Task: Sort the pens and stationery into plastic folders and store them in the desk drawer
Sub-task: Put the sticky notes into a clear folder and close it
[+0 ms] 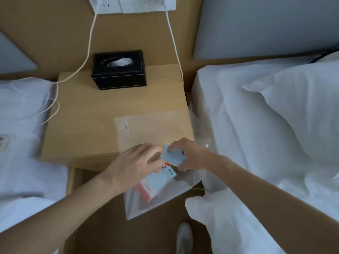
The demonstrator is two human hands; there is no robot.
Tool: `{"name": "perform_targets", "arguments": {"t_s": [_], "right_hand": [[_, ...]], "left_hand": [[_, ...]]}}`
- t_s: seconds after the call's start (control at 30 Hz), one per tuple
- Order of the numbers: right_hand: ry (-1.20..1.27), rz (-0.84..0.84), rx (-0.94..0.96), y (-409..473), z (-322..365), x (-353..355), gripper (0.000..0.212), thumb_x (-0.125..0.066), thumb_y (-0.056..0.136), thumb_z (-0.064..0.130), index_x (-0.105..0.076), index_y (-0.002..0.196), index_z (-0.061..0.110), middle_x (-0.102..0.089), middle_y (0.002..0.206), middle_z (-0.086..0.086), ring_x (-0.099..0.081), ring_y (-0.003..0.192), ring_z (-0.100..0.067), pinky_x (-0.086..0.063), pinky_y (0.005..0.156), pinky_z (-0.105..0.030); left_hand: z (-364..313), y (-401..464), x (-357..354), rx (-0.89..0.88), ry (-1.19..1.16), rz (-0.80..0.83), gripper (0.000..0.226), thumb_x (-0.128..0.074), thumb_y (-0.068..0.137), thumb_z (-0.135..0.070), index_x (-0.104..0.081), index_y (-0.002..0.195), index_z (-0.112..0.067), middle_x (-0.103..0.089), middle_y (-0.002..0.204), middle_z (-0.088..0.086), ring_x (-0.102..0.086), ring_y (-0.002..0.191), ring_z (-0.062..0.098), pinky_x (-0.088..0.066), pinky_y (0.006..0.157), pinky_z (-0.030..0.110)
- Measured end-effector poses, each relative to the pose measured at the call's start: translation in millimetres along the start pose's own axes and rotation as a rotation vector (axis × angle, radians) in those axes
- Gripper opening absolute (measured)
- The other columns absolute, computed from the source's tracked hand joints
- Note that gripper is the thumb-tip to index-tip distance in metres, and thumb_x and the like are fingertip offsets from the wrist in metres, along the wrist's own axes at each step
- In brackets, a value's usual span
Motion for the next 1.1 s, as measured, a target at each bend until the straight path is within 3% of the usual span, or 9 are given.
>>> {"name": "perform_targets", "arguments": {"t_s": [0.13, 0.23, 0.37, 0.5, 0.6, 0.7, 0.8, 0.93, 1.1], "right_hand": [[-0.120, 0.188, 0.080, 12.7, 42.1, -59.8, 0.068, -0.068, 0.083, 0.011, -0.034, 0.140, 0.023, -0.030, 0.144, -0.001, -0.035, 0.129, -0.020, -0.031, 0.095, -0.022], [-0.156, 0.269, 0.115, 17.5, 74.9, -98.2, 0.061, -0.057, 0.088, 0.002, -0.032, 0.141, 0.016, -0.036, 0.141, -0.007, -0.043, 0.122, -0.024, -0.035, 0.084, -0.021], [-0.204, 0.272, 0.141, 27.3, 113.5, -130.2, 0.045, -0.050, 0.092, 0.000, -0.043, 0.136, 0.006, -0.045, 0.137, -0.013, -0.045, 0.125, -0.029, -0.036, 0.098, -0.030], [-0.210, 0.292, 0.195, 40.3, 146.5, -159.8, 0.054, -0.057, 0.089, 0.003, -0.041, 0.139, 0.013, -0.039, 0.143, -0.009, -0.040, 0.129, -0.024, -0.032, 0.103, -0.029], [-0.250, 0.263, 0.266, 50.3, 175.0, -175.3, 0.051, -0.064, 0.086, 0.011, -0.047, 0.133, 0.016, -0.045, 0.137, -0.004, -0.042, 0.125, -0.020, -0.031, 0.099, -0.025], [-0.275, 0.244, 0.345, 58.1, 209.5, -184.4, 0.049, -0.063, 0.086, 0.012, -0.046, 0.132, 0.019, -0.044, 0.135, -0.001, -0.040, 0.123, -0.018, -0.030, 0.094, -0.021], [-0.306, 0.232, 0.368, 64.8, 245.3, -188.5, 0.047, -0.058, 0.087, 0.007, -0.047, 0.131, 0.019, -0.044, 0.134, -0.001, -0.042, 0.122, -0.019, -0.033, 0.092, -0.023], [-0.408, 0.174, 0.401, 68.6, 298.7, -177.4, 0.042, -0.051, 0.094, 0.017, -0.045, 0.135, 0.026, -0.037, 0.141, 0.003, -0.035, 0.130, -0.017, -0.027, 0.105, -0.026], [-0.484, 0.132, 0.404, 69.1, 359.8, -140.4, 0.041, -0.056, 0.091, 0.014, -0.051, 0.130, 0.023, -0.041, 0.138, 0.000, -0.039, 0.127, -0.017, -0.026, 0.099, -0.019]], "left_hand": [[0.3, -43.1, 3.9, 0.037, -0.043, 0.027, 0.031, -0.083, 0.062, -0.014, -0.059, 0.080, -0.017, -0.054, 0.104, 0.005, -0.061, 0.089, 0.021, -0.051, 0.071, 0.027], [3.2, -77.7, 6.3, 0.083, -0.054, 0.041, 0.032, -0.085, 0.059, -0.020, -0.063, 0.081, -0.018, -0.049, 0.107, 0.002, -0.057, 0.094, 0.018, -0.048, 0.075, 0.024], [11.6, -126.7, 25.0, 0.127, -0.045, -0.014, 0.023, -0.081, 0.062, -0.013, -0.063, 0.075, -0.016, -0.062, 0.098, 0.004, -0.057, 0.090, 0.017, -0.047, 0.074, 0.020], [19.9, -176.9, 44.2, 0.144, -0.049, -0.031, 0.044, -0.086, 0.058, -0.018, -0.054, 0.088, -0.019, -0.067, 0.093, 0.006, -0.064, 0.084, 0.018, -0.052, 0.066, 0.021], [26.8, -216.0, 49.7, 0.243, -0.010, -0.002, 0.048, -0.082, 0.059, -0.036, -0.057, 0.100, -0.029, -0.054, 0.104, -0.004, -0.054, 0.093, 0.009, -0.049, 0.070, 0.016], [38.3, -258.5, 58.8, 0.357, 0.072, 0.004, 0.034, -0.082, 0.056, -0.043, -0.073, 0.086, -0.030, -0.054, 0.107, -0.014, -0.046, 0.099, 0.007, -0.048, 0.080, 0.017], [53.1, -296.6, 84.4, 0.478, 0.079, -0.068, 0.033, -0.074, 0.065, -0.043, -0.064, 0.096, -0.035, -0.042, 0.111, -0.018, -0.046, 0.103, 0.007, -0.044, 0.085, 0.014], [66.7, -337.4, 118.0, 0.532, 0.010, -0.047, 0.036, -0.088, 0.059, -0.024, -0.060, 0.081, -0.020, -0.064, 0.104, -0.001, -0.064, 0.084, 0.014, -0.050, 0.061, 0.019], [84.3, -360.9, 156.0, 0.547, 0.113, -0.209, 0.031, -0.076, 0.076, -0.019, -0.046, 0.085, -0.016, -0.066, 0.096, 0.007, -0.064, 0.076, 0.020, -0.046, 0.056, 0.022]]}}
Point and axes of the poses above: each hand's wrist, its own y-axis towards the middle knuckle, its own x-axis out of the back of the hand, z = x × y, the point moved 5 cm from there along y, towards the middle knuckle
